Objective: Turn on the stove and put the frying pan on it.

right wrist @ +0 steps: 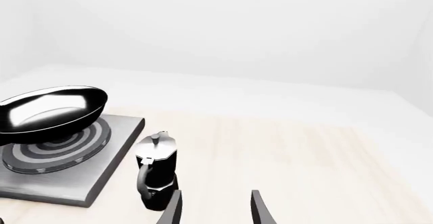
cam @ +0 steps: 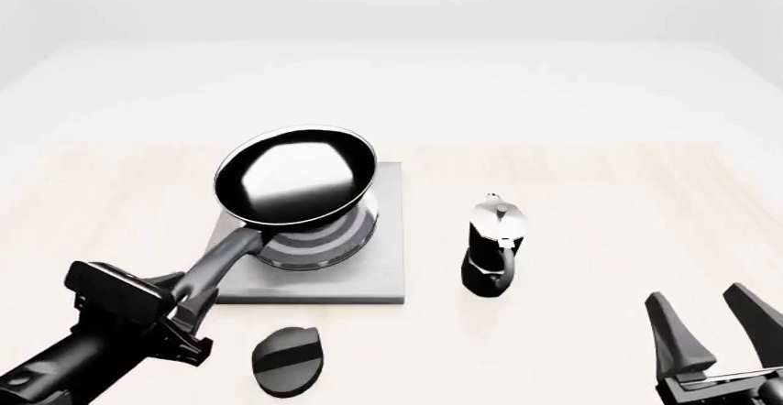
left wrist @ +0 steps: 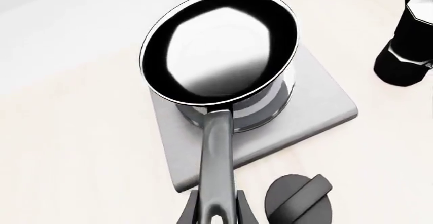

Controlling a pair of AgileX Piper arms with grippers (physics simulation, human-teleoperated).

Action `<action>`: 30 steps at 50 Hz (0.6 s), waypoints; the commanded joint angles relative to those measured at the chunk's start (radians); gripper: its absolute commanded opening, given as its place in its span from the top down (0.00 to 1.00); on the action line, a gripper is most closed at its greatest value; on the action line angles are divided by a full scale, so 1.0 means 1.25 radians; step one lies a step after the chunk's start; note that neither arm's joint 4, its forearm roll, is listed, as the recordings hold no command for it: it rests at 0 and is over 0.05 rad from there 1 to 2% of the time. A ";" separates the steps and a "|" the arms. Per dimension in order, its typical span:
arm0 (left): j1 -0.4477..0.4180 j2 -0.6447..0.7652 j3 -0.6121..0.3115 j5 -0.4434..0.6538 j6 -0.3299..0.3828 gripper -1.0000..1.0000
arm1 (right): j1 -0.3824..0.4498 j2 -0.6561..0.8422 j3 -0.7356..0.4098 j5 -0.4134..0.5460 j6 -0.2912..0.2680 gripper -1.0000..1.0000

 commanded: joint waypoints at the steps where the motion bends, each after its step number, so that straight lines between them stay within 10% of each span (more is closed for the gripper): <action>1: -0.006 0.006 0.008 -0.039 0.017 1.00 | 0.001 -0.003 0.002 0.001 0.001 0.00; 30: -0.009 0.083 0.042 -0.120 0.020 1.00 | -0.002 0.002 0.004 -0.006 0.004 0.00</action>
